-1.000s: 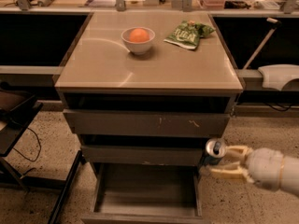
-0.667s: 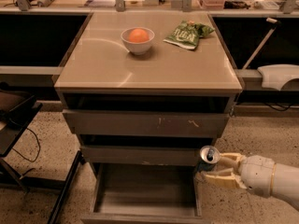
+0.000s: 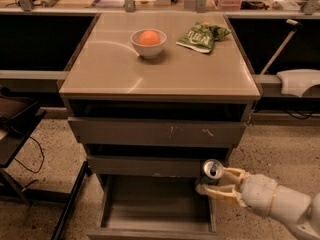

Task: Place redbull can into bottom drawer

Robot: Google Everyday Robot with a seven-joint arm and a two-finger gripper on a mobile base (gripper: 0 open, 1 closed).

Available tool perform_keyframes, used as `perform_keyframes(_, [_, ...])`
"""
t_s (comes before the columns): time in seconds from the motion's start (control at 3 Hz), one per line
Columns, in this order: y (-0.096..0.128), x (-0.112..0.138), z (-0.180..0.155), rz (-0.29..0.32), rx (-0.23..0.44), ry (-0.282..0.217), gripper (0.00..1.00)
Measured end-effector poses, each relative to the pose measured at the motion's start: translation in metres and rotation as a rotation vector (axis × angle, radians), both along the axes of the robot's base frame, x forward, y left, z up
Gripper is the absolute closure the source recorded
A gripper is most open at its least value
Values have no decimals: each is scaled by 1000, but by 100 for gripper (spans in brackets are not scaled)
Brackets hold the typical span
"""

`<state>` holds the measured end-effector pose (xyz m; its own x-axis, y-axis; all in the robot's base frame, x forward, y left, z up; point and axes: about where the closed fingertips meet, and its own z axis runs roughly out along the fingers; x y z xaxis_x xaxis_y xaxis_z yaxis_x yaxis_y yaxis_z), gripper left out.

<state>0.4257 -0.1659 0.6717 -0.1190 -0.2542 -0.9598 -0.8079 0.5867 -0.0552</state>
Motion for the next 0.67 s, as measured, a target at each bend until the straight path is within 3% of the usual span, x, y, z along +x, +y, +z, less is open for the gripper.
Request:
perform_keyframes(0.33, [48, 32, -45, -6, 42, -75, 100])
perform_keyframes(0.67, [78, 71, -112, -41, 39, -84, 100])
